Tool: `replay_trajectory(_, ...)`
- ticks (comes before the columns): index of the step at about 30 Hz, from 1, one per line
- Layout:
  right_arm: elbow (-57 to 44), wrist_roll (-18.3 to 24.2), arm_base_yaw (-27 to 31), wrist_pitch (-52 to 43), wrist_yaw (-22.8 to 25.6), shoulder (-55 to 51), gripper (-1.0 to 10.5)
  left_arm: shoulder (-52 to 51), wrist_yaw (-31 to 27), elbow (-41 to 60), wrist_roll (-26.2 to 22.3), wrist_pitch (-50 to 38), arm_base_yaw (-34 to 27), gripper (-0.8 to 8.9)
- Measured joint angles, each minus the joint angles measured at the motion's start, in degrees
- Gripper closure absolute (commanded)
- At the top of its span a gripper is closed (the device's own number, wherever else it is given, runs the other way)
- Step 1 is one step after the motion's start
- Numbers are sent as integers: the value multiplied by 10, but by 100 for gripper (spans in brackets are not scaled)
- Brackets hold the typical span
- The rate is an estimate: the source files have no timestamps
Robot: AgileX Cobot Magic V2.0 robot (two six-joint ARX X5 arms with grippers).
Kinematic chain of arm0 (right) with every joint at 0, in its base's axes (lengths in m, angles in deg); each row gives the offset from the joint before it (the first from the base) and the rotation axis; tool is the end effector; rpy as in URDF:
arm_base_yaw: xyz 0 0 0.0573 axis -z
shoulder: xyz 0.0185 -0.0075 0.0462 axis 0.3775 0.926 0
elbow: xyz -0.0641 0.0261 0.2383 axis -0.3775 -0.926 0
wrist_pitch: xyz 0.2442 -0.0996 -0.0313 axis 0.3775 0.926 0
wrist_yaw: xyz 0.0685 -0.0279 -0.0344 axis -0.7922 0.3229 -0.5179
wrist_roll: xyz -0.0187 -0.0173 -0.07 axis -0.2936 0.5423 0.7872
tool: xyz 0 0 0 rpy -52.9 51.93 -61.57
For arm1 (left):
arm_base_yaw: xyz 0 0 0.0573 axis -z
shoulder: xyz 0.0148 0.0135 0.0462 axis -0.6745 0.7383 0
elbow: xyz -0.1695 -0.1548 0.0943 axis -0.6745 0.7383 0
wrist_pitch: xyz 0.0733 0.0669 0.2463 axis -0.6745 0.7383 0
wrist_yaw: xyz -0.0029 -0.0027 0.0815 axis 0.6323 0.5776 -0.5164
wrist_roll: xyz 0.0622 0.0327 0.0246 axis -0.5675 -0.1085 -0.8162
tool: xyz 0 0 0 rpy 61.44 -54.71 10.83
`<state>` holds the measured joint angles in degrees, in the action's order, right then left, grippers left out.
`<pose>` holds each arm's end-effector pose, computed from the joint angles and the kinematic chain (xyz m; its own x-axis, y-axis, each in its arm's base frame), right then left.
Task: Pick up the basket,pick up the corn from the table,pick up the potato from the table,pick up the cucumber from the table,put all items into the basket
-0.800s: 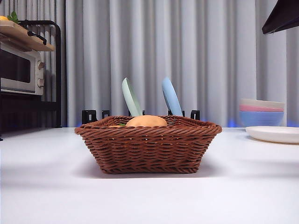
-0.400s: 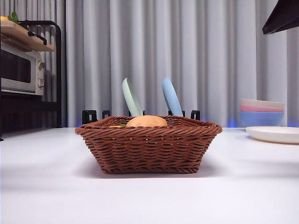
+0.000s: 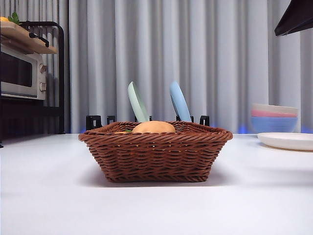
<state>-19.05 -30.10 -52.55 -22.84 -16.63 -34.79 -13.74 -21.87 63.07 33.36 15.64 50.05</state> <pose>0.1828 0.0995 0.2574 0.8609 0.3752 -0.3437 -0.3536 0.9269 0.1262 0.1512 -0.0159 0.2124 0.9927 -0.0582 -0.1053 0.0619 0.9975 0.0327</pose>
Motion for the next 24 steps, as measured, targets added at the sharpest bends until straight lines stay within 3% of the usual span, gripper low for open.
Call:
replay_trajectory(9,0,0,0,0,0,0,945,-81,5,121,0,-25,-31,816)
replay_trajectory(24,0,0,0,1,0,0,945,-83,32,132,0,-10,-38,816)
